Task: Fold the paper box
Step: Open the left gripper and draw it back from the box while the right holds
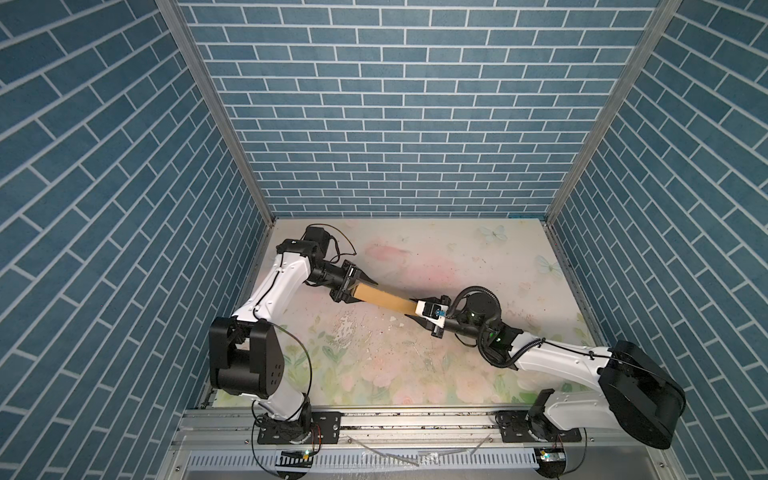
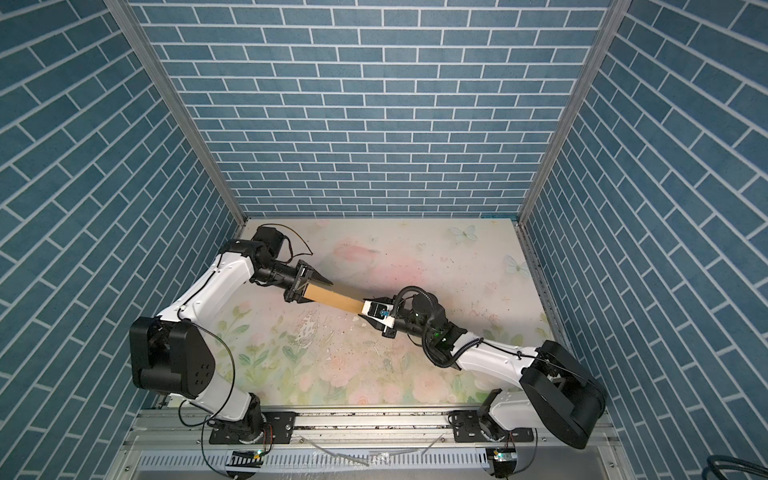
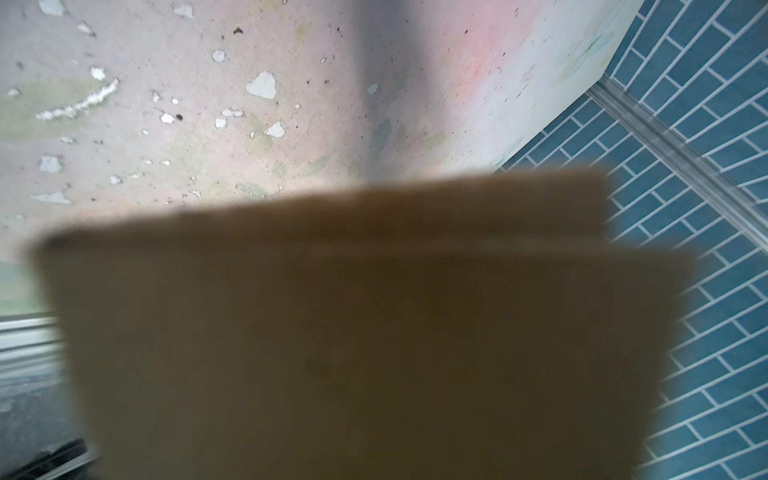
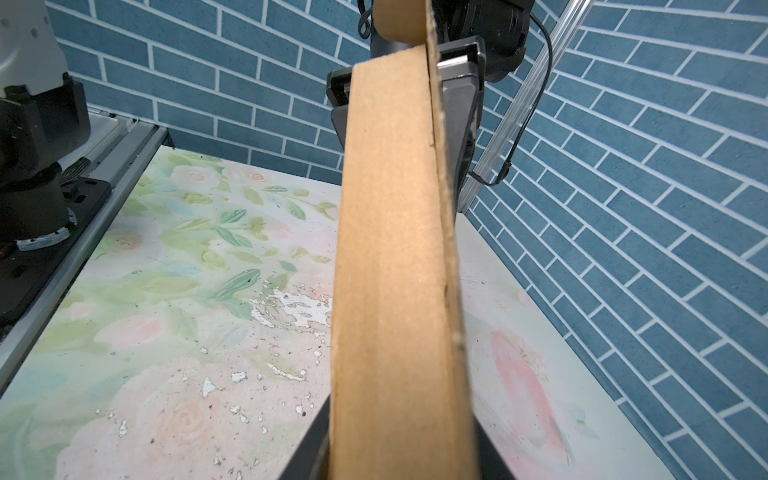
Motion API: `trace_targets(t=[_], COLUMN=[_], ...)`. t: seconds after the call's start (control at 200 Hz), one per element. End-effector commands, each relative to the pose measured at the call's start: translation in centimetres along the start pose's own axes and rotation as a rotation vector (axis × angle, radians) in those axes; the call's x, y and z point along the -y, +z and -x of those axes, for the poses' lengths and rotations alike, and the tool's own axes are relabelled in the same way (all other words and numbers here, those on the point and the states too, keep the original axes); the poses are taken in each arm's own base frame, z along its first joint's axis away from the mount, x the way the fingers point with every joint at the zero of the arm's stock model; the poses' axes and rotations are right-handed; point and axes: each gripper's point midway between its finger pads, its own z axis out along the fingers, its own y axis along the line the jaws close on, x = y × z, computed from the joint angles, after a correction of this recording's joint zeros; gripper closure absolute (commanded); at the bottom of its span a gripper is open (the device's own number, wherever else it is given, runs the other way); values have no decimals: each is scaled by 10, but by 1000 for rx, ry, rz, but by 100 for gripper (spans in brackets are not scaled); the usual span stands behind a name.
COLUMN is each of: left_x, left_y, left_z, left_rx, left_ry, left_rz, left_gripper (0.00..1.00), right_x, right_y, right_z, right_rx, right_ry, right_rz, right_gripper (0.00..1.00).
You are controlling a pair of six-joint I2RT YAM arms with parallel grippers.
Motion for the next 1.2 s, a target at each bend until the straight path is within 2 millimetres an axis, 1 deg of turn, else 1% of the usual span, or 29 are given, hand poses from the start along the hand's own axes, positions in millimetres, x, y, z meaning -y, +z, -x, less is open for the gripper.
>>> trace_targets(t=[0.0,0.12,0.27,0.365,0.46,0.57,0.7,0.785,0.895,1.0,1.1,1.195], left_x=[4,1,0,-2,-5,-8,-12,-9,-6,-12,1,11], left_y=[-7,-12,-20,-30,-44,-66,-88,-102,-123,-141,-154,-165], left_z=[-5,-2,2,9,17,26,44,56,67,75,78,77], left_rx=[-18,-9,6,23,46,86,150,202,285,359,444,506], left_ry=[35,38,38,48,54,65,58,77,134,170,208,244], left_rz=[-5,5,-2,11,31,47,60,85,180,306,302,302], left_gripper=[43,37,37,37,37,36,37,37,37,37,38,38], right_x=[9,10,10,11,11,11,9,8,7,6,6,5], right_y=[2,-2,-6,-9,-11,-11,-13,-15,-21,-26,-29,-31], right_z=[30,30,25,23,21,18,16,17,16,14,13,12], right_rx=[69,61,31,19,11,-2,-15,-15,-10,-14,-14,-15], right_ry=[-58,-65,-78,-82,-80,-69,-59,-43,-27,-19,-14,-5], right_rz=[-11,-27,-37,-47,-55,-59,-55,-51,-60,-71,-81,-84], right_gripper=[74,74,75,75,76,76,76,77,77,77,77,77])
